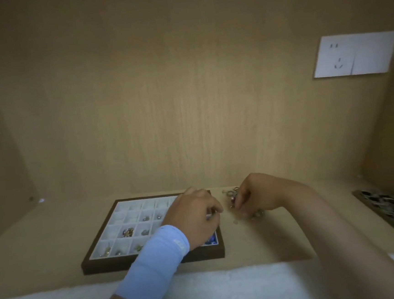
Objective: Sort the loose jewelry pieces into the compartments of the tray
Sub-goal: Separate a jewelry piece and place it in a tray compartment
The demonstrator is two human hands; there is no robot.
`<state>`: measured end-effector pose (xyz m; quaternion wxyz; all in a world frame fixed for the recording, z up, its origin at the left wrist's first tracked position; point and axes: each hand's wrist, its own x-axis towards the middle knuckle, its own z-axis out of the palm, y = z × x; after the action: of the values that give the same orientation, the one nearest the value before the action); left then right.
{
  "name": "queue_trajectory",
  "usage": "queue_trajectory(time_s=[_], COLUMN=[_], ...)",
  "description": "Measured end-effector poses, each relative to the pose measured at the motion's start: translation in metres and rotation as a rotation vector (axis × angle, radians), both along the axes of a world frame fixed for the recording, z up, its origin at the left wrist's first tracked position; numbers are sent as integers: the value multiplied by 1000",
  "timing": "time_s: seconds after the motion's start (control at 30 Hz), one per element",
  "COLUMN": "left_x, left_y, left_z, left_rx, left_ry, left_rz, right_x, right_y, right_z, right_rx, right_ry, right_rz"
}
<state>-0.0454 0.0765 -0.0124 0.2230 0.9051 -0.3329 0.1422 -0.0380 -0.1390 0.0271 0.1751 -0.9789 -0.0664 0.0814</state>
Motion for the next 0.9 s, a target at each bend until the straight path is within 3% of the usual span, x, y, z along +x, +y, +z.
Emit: queue_trajectory(time_s=[0.23,0.47,0.57,0.73,0.9], left_x=[8,11,12,13,16], left_y=[-32,-31,-26,-15,12], left_z=[-3,-16,-17,3,27], left_rx=[170,95,-32,-528,-571], left_ry=[49,21,82,448,542], left_rz=[30,39,64,109,48], right_x=[2,7,8,8,3], right_y=[11,6,6,14,36], right_z=[-14,-20,-16,-4,5], right_rx=[23,40,169,476,613], right_ry=[45,-3,-108,-291,-374], right_rz=[71,13,-27,28,120])
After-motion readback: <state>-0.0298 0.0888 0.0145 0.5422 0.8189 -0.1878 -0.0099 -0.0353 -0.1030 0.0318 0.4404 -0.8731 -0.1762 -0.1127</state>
